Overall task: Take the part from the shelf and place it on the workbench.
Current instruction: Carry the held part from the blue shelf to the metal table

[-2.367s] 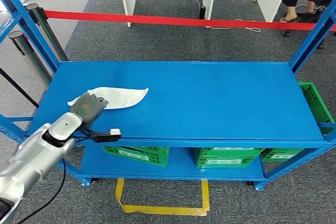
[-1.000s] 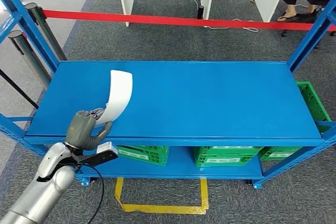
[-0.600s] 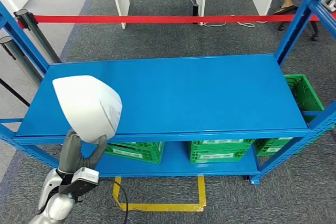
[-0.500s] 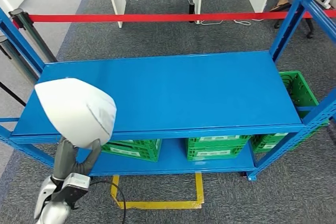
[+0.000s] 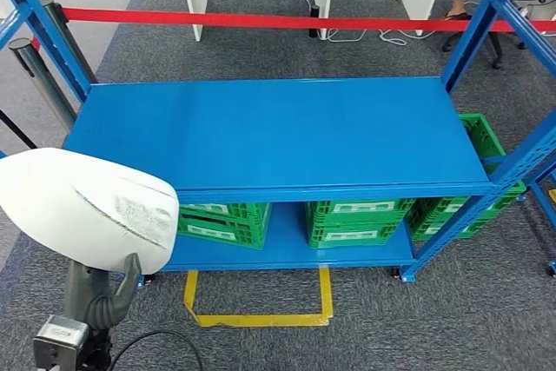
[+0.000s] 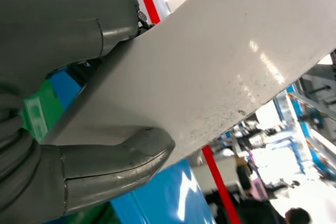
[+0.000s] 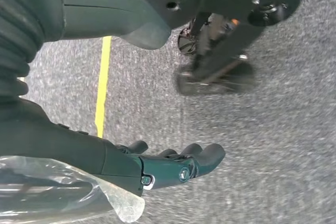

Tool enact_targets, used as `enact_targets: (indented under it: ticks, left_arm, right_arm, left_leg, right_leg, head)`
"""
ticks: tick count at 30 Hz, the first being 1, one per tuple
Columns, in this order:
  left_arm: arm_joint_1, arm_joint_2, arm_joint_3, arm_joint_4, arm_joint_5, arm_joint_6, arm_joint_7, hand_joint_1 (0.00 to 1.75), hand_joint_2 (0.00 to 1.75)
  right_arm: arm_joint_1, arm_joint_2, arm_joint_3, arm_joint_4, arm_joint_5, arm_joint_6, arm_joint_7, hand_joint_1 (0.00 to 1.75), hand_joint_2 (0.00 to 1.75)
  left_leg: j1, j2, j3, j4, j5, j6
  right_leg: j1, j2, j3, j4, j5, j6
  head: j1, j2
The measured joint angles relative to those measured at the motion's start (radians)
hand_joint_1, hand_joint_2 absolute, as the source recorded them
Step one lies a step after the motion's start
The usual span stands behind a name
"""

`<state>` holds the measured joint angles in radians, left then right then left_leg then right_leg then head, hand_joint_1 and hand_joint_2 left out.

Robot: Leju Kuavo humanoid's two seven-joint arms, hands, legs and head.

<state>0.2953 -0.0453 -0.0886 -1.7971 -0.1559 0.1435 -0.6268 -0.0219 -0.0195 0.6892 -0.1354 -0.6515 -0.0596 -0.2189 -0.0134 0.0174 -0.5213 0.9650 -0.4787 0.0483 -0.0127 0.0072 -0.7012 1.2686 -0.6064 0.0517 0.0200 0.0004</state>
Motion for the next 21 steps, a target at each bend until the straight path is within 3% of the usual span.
enact_targets:
  ticks: [1, 2, 3, 5, 6, 7, 9, 10, 12, 14, 15, 16, 17, 19, 21]
  left_arm:
    - [0.002, -0.008, 0.009, 0.0, 0.013, -0.022, -0.015, 1.75, 1.75]
    - [0.003, -0.016, 0.017, 0.0, 0.023, -0.042, -0.028, 1.75, 1.75]
    - [0.003, -0.025, 0.025, 0.0, 0.032, -0.06, -0.04, 1.75, 1.75]
    - [0.004, -0.041, 0.039, 0.0, 0.045, -0.082, -0.055, 1.75, 1.75]
    - [0.005, -0.047, 0.045, 0.0, 0.052, -0.09, -0.06, 1.75, 1.75]
    - [0.007, -0.053, 0.052, 0.0, 0.059, -0.098, -0.065, 1.75, 1.75]
    - [0.013, -0.063, 0.067, 0.0, 0.073, -0.118, -0.071, 1.75, 1.75]
    - [0.018, -0.068, 0.075, 0.0, 0.078, -0.128, -0.072, 1.75, 1.75]
    - [0.028, -0.076, 0.089, 0.0, 0.083, -0.14, -0.073, 1.75, 1.75]
    - [0.035, -0.082, 0.101, 0.0, 0.087, -0.146, -0.073, 1.75, 1.75]
    - [0.038, -0.085, 0.108, 0.0, 0.089, -0.148, -0.073, 1.75, 1.75]
    - [0.041, -0.088, 0.114, 0.0, 0.091, -0.15, -0.073, 1.75, 1.75]
    - [0.043, -0.092, 0.12, 0.0, 0.092, -0.152, -0.073, 1.75, 1.75]
    - [0.047, -0.098, 0.132, -0.001, 0.093, -0.157, -0.073, 1.75, 1.75]
    - [0.051, -0.105, 0.143, -0.004, 0.092, -0.162, -0.073, 1.75, 1.75]
  right_arm:
    - [0.0, 0.0, -0.004, 0.0, -0.008, 0.006, -0.004, 0.0, 1.75]
    - [0.0, 0.0, -0.008, 0.0, -0.016, 0.012, -0.008, 0.0, 1.75]
    - [-0.001, 0.0, -0.012, 0.0, -0.025, 0.018, -0.011, 0.0, 1.75]
    - [-0.004, 0.0, -0.021, 0.0, -0.04, 0.026, -0.016, 0.0, 1.75]
    - [-0.006, 0.0, -0.026, 0.0, -0.047, 0.03, -0.017, 0.0, 1.75]
    - [-0.007, 0.0, -0.03, 0.0, -0.053, 0.033, -0.017, 0.0, 1.75]
    - [-0.006, 0.002, -0.036, 0.0, -0.058, 0.039, -0.012, 0.0, 1.75]
    - [-0.006, 0.004, -0.037, 0.0, -0.057, 0.042, -0.007, 0.0, 1.75]
    - [-0.004, 0.006, -0.037, 0.001, -0.054, 0.047, 0.001, 0.0, 1.75]
    - [-0.001, 0.006, -0.037, 0.001, -0.055, 0.052, 0.004, 0.0, 1.75]
    - [0.0, 0.006, -0.037, 0.001, -0.056, 0.053, 0.006, 0.0, 1.75]
    - [0.001, 0.006, -0.038, 0.001, -0.057, 0.055, 0.007, 0.0, 1.75]
    - [0.001, 0.006, -0.038, 0.002, -0.059, 0.056, 0.008, 0.0, 1.75]
    - [0.002, 0.006, -0.039, 0.002, -0.064, 0.058, 0.009, 0.0, 1.75]
    - [0.001, 0.006, -0.04, 0.002, -0.07, 0.06, 0.008, 0.0, 1.75]
  left_leg:
    - [0.0, 0.002, -0.016, 0.004, 0.01, -0.001]
    - [0.0, 0.003, -0.033, 0.009, 0.02, -0.003]
    - [0.0, 0.004, -0.048, 0.017, 0.027, -0.006]
    - [-0.002, 0.005, -0.07, 0.035, 0.038, -0.013]
    - [-0.003, 0.005, -0.076, 0.041, 0.044, -0.018]
    - [-0.004, 0.006, -0.079, 0.044, 0.051, -0.023]
    - [-0.001, 0.006, -0.085, 0.048, 0.059, -0.034]
    - [0.0, 0.003, -0.091, 0.057, 0.043, -0.04]
    - [0.006, -0.005, -0.11, 0.124, -0.042, -0.054]
    - [0.013, -0.007, -0.128, 0.248, -0.139, -0.065]
    - [0.016, -0.008, -0.129, 0.297, -0.155, -0.068]
    - [0.019, -0.008, -0.117, 0.317, -0.147, -0.071]
    - [0.021, -0.008, -0.09, 0.298, -0.121, -0.071]
    - [0.024, -0.011, 0.003, 0.169, -0.074, -0.069]
    - [0.022, -0.018, 0.079, 0.039, -0.073, -0.062]
  right_leg:
    - [0.0, 0.0, 0.015, 0.019, 0.019, 0.002]
    - [0.0, -0.001, 0.046, 0.002, 0.05, 0.003]
    - [0.0, -0.003, 0.095, -0.05, 0.076, 0.003]
    - [0.001, -0.008, 0.212, -0.203, 0.069, -0.003]
    - [0.003, -0.009, 0.247, -0.26, 0.051, -0.008]
    - [0.005, -0.009, 0.263, -0.292, 0.037, -0.015]
    - [0.005, -0.01, 0.249, -0.301, 0.044, -0.032]
    - [0.004, -0.012, 0.24, -0.301, 0.053, -0.041]
    - [0.001, -0.016, 0.216, -0.303, 0.076, -0.054]
    - [0.001, -0.016, 0.191, -0.3, 0.1, -0.057]
    - [0.001, -0.016, 0.177, -0.298, 0.112, -0.056]
    - [0.001, -0.016, 0.162, -0.293, 0.123, -0.054]
    - [0.0, -0.015, 0.146, -0.288, 0.132, -0.052]
    - [-0.001, -0.013, 0.117, -0.275, 0.147, -0.045]
    - [0.001, -0.012, 0.1, -0.267, 0.162, -0.033]
  head:
    - [0.0, 0.0]
    - [0.0, 0.0]
    - [0.0, 0.0]
    - [0.0, 0.0]
    - [0.0, 0.0]
    - [-0.001, 0.0]
    - [-0.001, 0.0]
    - [-0.002, 0.0]
    - [-0.008, 0.0]
    - [-0.013, 0.0]
    - [-0.013, 0.0]
    - [-0.013, 0.0]
    - [-0.013, 0.0]
    - [-0.014, 0.0]
    - [-0.012, 0.0]
